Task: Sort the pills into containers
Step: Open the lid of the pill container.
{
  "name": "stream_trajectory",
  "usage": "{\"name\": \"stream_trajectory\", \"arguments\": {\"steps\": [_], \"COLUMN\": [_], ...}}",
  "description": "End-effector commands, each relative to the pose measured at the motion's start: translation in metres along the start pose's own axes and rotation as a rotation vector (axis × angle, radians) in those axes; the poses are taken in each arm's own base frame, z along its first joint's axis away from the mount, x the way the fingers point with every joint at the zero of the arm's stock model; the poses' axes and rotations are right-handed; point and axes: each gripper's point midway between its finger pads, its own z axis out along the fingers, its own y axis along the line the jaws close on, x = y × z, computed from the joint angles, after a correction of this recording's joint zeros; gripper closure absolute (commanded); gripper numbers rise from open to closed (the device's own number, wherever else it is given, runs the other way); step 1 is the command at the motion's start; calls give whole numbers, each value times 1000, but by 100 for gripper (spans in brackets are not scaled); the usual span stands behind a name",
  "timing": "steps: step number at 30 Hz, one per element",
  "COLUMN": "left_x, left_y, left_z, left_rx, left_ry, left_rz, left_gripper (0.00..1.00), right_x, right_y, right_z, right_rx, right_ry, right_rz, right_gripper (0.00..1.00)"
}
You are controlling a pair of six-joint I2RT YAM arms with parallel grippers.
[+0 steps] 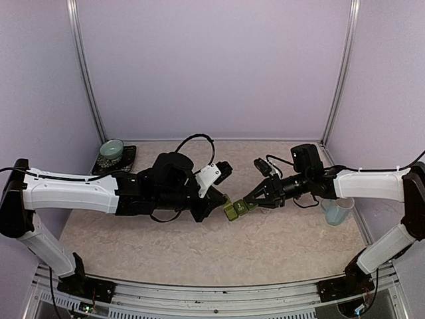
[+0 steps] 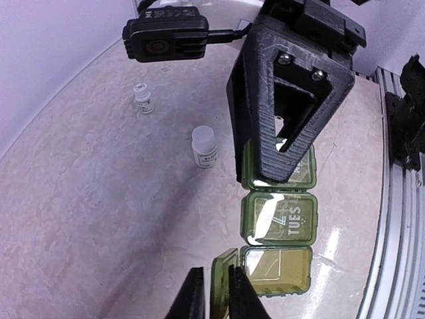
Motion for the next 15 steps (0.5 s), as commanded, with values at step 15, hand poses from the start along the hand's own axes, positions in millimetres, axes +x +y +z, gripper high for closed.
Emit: {"name": "stream_trajectory", "arguments": {"steps": [15], "left_x": [-18], "left_y": [0], "left_z": [-1], "left_rx": [35], "left_ry": [-33], "left_rz": [-47], "left_gripper": [100], "right_x": [6], "right_y": [9], "right_z": [-3], "right_rx": [-58], "right_ry": [16], "right_rz": [-36], "right_gripper": [44]}}
